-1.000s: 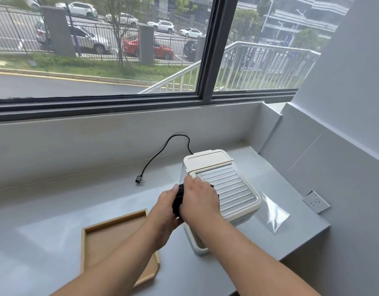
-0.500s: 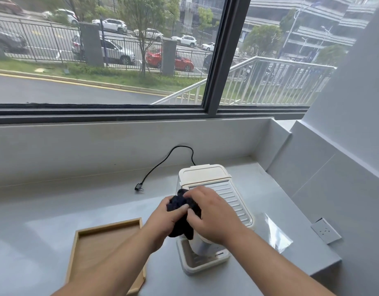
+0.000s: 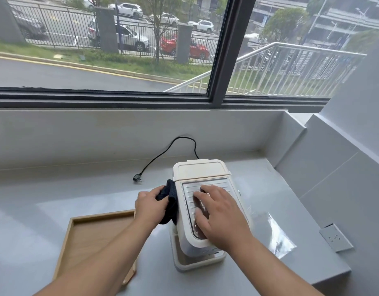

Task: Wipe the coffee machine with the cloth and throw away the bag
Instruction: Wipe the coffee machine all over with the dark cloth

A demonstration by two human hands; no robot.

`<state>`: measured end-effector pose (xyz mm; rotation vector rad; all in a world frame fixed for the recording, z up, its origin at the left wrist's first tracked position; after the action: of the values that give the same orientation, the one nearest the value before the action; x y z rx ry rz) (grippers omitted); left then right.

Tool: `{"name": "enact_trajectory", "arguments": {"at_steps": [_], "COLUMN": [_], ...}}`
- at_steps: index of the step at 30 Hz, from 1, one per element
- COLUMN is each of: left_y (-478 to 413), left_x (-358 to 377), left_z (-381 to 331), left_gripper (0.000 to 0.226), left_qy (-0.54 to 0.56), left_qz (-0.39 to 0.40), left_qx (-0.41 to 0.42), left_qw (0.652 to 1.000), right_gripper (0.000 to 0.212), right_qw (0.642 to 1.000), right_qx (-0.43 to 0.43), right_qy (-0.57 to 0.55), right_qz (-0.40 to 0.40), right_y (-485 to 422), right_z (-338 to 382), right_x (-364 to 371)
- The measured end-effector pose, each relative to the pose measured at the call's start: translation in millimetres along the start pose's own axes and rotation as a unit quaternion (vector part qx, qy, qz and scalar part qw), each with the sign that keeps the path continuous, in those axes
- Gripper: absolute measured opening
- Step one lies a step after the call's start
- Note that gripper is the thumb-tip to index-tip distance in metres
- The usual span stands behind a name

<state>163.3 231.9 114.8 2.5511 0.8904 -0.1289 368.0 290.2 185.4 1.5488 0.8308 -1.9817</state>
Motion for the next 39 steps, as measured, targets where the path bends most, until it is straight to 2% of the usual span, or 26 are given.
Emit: {"name": "enact_trajectory", "arguments": {"at_steps": [3, 7, 11, 14, 20, 23, 27, 33, 39], "left_y": [-11.5, -27.9, -42.0, -53.1, -69.7, -71.5, -71.4, -69.2, -44.6], "left_x": [3.5, 12.2, 20.2, 22.7, 29.8, 34.4, 40.2, 44.3, 47.5], "left_z": [-6.4, -18.3, -17.8, -4.8, 19.1, 35.8, 52.4, 83.0, 117.2], "left_gripper": [0.038, 0.034, 0.024, 0.031, 0.028, 0.025, 0.025, 0.024, 0.020], "left_qy": [0.057, 0.114, 0.086, -0.014, -0.017, -0.016, -0.096, -0.171, -0.164], "left_qz": [0.020, -0.027, -0.043, -0.078, -0.009, -0.009, -0.050, -0.004, 0.007], "left_qx": [0.015, 0.037, 0.073, 0.093, 0.036, 0.010, -0.002, -0.039, -0.077], "left_qw": [0.998, 0.992, 0.993, 0.992, 0.999, 1.000, 0.994, 0.985, 0.983], "right_gripper": [0.042, 0.048, 0.045, 0.045, 0.047, 0.048, 0.046, 0.046, 0.047], "right_qw": [1.000, 1.000, 1.000, 1.000, 1.000, 1.000, 1.000, 1.000, 1.000], "right_qx": [0.000, 0.005, 0.006, 0.009, 0.009, 0.011, 0.008, 0.006, 0.016], "right_qy": [-0.001, 0.003, 0.003, 0.001, 0.003, -0.001, -0.004, -0.010, -0.012], "right_qz": [0.004, 0.019, 0.018, 0.015, 0.018, 0.017, 0.012, 0.012, 0.010], "right_y": [0.4, 0.0, -0.9, -0.8, -1.0, -1.5, -2.0, -2.5, -2.7], "right_z": [-1.5, -3.1, -4.0, -3.7, -5.1, -5.6, -6.5, -7.0, -6.2], "right_x": [1.2, 3.0, 2.6, 3.4, 5.9, 7.1, 7.8, 7.9, 7.6]}}
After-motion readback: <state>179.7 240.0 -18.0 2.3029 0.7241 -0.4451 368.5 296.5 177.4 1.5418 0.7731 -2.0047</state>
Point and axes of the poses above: each hand's wrist, its own y-axis away from the middle knuckle, its own x-axis out of the palm, z = x × y, the point moved 2 cm from there along -y, towards the middle knuckle, and after that the axes turned 7 degrees about y, right-handed, at the moved point
